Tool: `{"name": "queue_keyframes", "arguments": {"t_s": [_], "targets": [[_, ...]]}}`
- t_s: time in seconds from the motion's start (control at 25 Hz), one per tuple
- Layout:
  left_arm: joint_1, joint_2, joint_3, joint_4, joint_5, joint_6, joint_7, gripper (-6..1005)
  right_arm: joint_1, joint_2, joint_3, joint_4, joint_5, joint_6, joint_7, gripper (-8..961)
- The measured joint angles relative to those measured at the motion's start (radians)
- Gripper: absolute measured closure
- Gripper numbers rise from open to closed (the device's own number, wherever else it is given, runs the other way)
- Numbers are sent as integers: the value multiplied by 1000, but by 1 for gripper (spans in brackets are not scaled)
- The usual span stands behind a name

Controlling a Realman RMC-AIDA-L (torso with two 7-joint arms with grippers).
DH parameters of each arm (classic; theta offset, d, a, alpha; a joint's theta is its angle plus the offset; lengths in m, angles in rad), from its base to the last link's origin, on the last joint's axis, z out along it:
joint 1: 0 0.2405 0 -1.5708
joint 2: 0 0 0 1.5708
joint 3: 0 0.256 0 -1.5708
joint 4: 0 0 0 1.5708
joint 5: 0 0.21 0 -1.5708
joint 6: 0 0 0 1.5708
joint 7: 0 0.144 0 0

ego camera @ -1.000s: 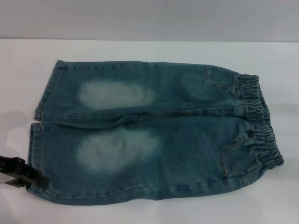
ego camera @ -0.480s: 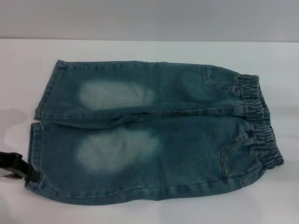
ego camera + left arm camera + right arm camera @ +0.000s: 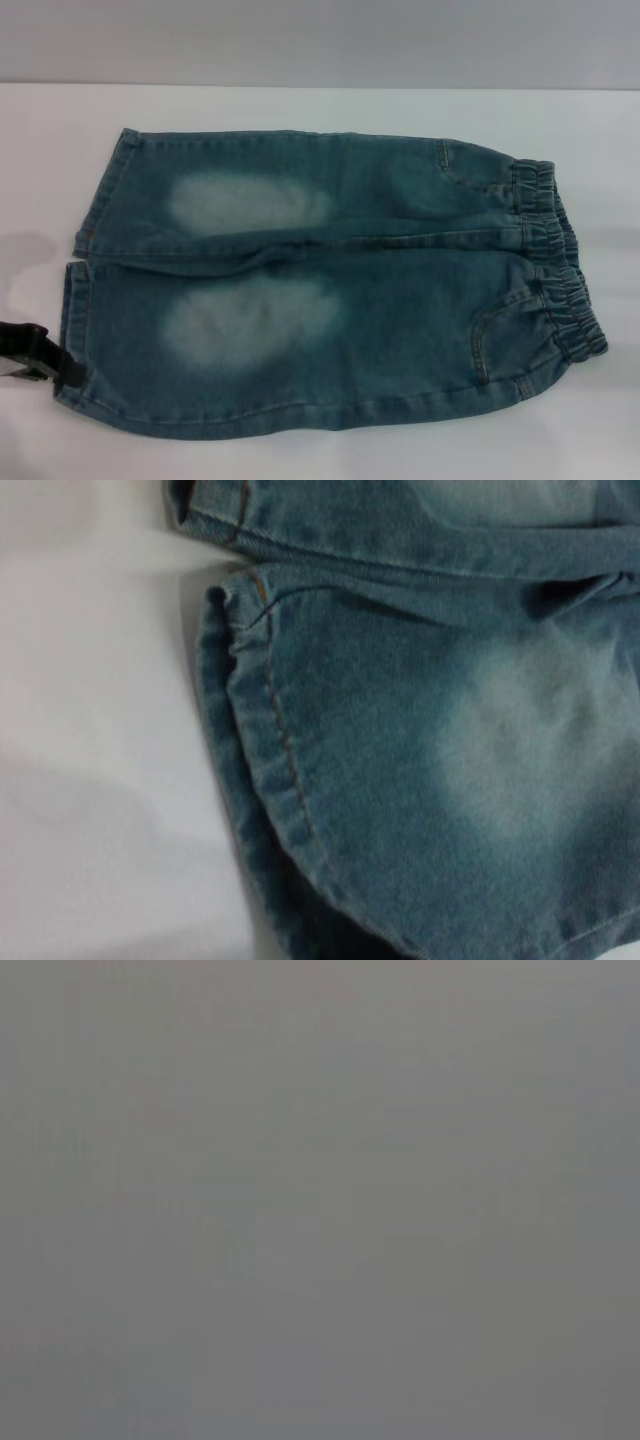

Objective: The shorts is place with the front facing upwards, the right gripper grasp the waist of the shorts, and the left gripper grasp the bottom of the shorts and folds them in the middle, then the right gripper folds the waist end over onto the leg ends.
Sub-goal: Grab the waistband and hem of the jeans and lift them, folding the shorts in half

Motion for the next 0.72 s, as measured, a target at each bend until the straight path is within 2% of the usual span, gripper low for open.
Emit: {"name": "queue_keyframes", "arguments": {"t_s": [0.12, 0.24, 0.48, 0.52, 0.56, 0.72], "targets": [[0, -4, 0, 1, -1, -10, -6, 971, -4, -14, -9, -11, -32, 6, 93, 221], [-1, -11, -9, 2, -5, -24, -6, 970, -9, -48, -10, -55, -153, 19, 219, 221], [-19, -16, -79, 3, -10, -31, 23, 967, 18, -128, -11, -291, -632, 34, 688, 222], [-22, -17, -91, 3, -11, -36, 23, 966, 43, -153, -11, -382, -801, -3, 847, 222], [-25, -17, -108, 3, -11, -45, 22, 966, 43, -153, -11, -382, -801, -3, 847, 223], [-32, -14, -135, 4, -11, -58, 19, 964, 105, -188, -11, -543, -1084, -157, 1082, 223]]}}
